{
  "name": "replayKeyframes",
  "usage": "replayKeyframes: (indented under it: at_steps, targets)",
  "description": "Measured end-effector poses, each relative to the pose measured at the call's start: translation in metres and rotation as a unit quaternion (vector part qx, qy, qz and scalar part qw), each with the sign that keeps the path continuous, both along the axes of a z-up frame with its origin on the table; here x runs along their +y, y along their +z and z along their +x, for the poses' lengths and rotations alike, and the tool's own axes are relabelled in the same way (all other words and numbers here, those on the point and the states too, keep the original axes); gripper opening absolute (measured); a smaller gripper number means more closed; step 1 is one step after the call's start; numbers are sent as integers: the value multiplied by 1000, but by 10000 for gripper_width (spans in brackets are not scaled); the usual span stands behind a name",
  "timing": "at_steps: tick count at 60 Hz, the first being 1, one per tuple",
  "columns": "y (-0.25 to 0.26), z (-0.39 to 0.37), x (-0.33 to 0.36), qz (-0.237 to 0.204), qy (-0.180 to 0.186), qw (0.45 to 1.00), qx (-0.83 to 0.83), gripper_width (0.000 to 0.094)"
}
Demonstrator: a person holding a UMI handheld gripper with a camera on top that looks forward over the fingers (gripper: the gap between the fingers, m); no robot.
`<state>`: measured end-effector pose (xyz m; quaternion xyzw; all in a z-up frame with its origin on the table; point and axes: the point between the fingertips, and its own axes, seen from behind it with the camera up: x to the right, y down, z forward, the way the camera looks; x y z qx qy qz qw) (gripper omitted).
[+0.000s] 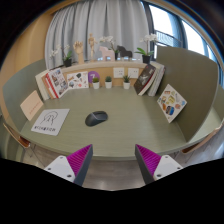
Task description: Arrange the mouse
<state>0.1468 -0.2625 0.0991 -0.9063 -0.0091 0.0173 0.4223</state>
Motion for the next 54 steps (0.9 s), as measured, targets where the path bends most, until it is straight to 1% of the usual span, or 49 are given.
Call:
replayKeyframes:
  at_steps: [8,14,18,22,29,37,47,50,54]
  targets:
    - [-52,-59,28,-36,14,999,7,853]
    - [-79,-87,57,-50,20,999,-2,861]
    - [-91,-99,78,-61,17,998,-13,860]
    - [-98,-106,102,-59,12,998,-28,858]
    - [-108,-119,141,-69,-12,997,-18,858]
    - [-111,-116,183,-74,-31,996,-33,863]
    - [-109,-117,225,-76,-36,996,-37,845]
    - [-110,-120,237,-77,-31,996,-38,823]
    - [-110,-124,249,-81,-24,996,-40,757]
